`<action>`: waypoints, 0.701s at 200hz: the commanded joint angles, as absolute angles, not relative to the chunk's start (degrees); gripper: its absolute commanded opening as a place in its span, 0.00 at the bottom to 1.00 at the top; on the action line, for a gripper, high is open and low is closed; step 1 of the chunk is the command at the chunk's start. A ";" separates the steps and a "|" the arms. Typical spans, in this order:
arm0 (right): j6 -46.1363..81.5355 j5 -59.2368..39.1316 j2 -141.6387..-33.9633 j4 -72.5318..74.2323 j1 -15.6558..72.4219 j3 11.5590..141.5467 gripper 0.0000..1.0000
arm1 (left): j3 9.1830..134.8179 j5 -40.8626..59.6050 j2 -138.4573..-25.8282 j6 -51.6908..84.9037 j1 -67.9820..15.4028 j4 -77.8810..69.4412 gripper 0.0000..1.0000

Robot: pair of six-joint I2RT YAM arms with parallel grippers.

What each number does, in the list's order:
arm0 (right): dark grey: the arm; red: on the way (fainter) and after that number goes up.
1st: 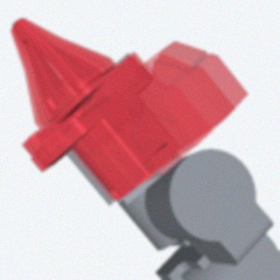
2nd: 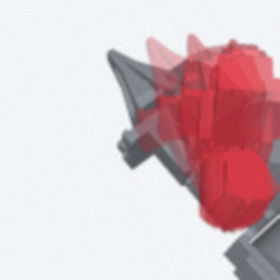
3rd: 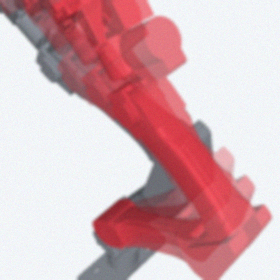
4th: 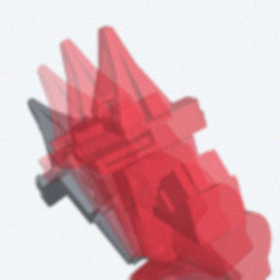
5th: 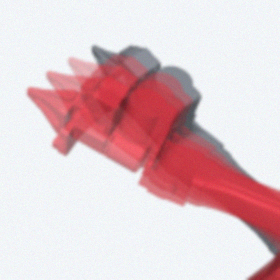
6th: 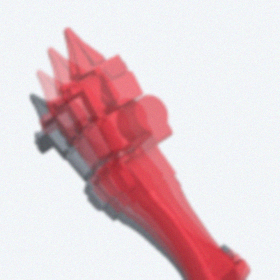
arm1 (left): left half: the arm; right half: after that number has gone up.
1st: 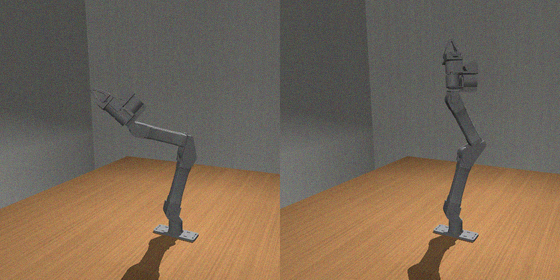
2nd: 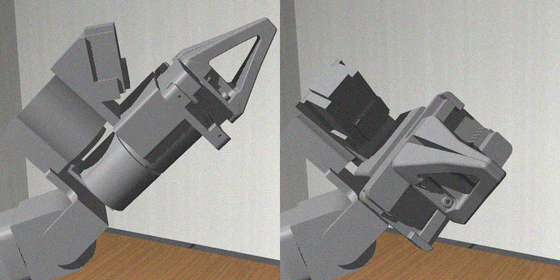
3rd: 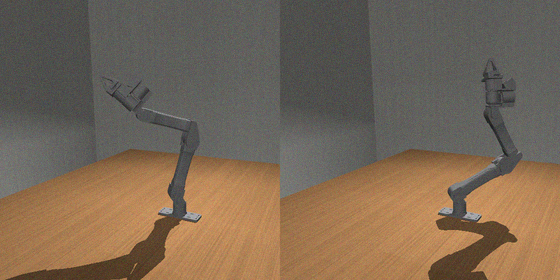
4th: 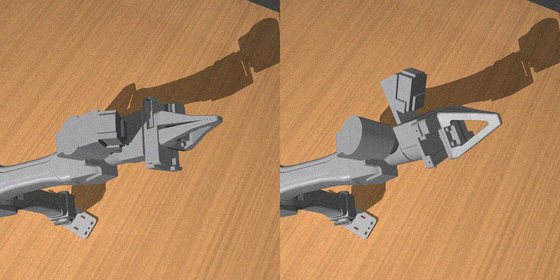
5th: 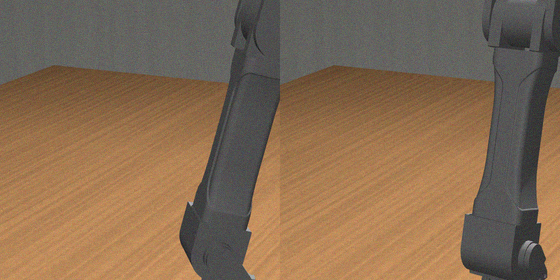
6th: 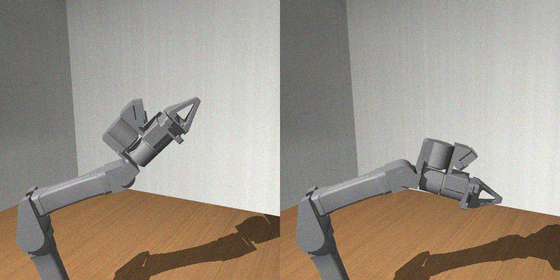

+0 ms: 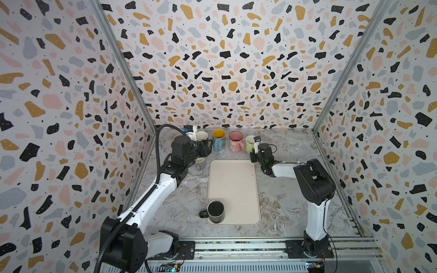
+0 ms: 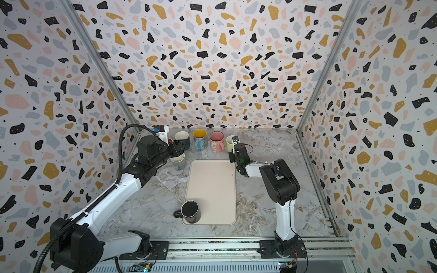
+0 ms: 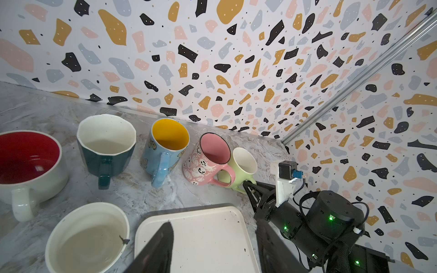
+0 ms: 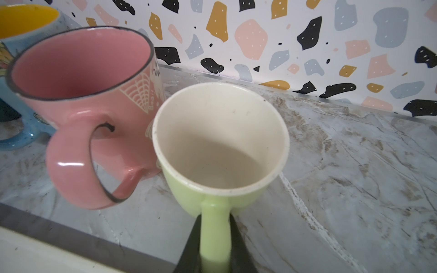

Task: Turn the mug right side up
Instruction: 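Lower the green mug onto the table with the right gripper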

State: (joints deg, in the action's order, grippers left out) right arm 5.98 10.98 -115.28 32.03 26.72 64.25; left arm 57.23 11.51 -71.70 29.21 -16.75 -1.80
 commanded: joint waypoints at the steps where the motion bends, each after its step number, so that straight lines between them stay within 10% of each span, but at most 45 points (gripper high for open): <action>1: 7.18 11.50 -114.97 34.55 26.44 65.66 0.20 | 56.60 11.78 -71.54 29.09 -16.47 -4.28 0.57; 140: 11.36 16.07 -105.01 30.42 27.33 57.88 0.67 | 59.53 4.90 -66.78 24.58 -16.35 6.67 0.61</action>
State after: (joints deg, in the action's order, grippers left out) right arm 9.39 13.74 -112.36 31.40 26.89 60.27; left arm 57.25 9.37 -70.30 27.46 -16.71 2.17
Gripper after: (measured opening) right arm 0.648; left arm 0.599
